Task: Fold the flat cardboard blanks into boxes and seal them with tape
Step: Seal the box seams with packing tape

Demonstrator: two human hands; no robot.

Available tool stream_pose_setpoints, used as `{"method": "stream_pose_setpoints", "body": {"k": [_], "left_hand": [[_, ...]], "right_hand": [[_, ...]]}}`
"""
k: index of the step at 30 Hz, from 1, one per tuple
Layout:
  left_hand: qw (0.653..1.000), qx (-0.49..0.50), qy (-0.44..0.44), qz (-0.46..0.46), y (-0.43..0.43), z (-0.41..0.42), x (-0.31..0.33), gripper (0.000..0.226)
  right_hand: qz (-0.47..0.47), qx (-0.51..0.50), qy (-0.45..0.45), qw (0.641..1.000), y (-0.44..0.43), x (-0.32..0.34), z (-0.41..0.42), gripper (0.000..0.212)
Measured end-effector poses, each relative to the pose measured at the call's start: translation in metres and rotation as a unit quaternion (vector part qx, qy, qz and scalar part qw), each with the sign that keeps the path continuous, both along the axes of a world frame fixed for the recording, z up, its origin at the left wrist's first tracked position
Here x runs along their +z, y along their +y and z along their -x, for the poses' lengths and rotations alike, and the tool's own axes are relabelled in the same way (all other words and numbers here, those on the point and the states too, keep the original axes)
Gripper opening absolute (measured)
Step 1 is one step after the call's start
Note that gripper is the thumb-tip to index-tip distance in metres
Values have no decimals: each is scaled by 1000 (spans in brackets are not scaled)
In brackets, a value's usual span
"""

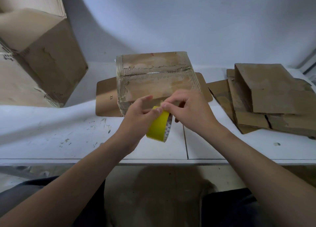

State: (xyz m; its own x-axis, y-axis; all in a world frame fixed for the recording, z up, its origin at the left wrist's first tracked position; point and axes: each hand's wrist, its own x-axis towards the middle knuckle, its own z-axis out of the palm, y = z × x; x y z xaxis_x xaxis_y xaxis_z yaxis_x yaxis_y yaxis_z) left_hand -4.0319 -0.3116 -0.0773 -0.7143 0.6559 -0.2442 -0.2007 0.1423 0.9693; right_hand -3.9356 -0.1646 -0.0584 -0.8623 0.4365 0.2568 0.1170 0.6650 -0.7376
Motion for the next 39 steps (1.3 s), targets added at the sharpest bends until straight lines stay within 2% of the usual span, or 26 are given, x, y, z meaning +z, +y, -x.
{"method": "stream_pose_setpoints", "body": {"k": [3,6,8,11,14,16,19,22,24,26,29,31,34,36,39], "left_hand": [[998,-12,59,4,-12,4,3,55],[994,-32,101,19,-26,11,6,62],[989,-40,134,41,-36,14,9,60],[984,-30,165,62,-53,20,17,49],[981,21,175,78,-69,32,22,42],[971,32,210,111,-81,45,24,37],[935,25,296,193,-103,70,26,31],[886,45,360,289,-132,100,21,40],[856,80,380,343,-149,118,12,36],[841,109,375,374,-157,131,-1,27],[802,91,386,446,-158,143,-25,23],[772,76,395,492,-153,147,-35,23],[745,69,417,516,-133,145,-35,30],[760,84,429,481,-112,138,-27,39],[843,79,406,344,-73,121,-8,44]], "right_hand": [[56,-14,-26,998,-6,5,4,7],[107,-32,-52,992,-10,5,13,17],[138,-20,-74,987,-13,6,20,26],[180,23,-76,980,-26,9,29,28],[175,47,-62,981,-45,10,41,34],[149,63,-73,984,-59,8,50,27],[65,71,-102,990,-74,4,64,15],[-22,63,-103,992,-78,0,74,13],[-79,54,-98,991,-77,-1,80,13],[-96,52,-100,989,-76,-2,83,12],[-106,39,-106,988,-70,-5,85,13],[-117,26,-101,988,-62,-6,84,13],[-118,1,-77,990,-45,-7,78,13],[-109,-23,-54,992,-29,-6,71,14],[-116,-85,-41,989,-1,-5,59,13]]}}
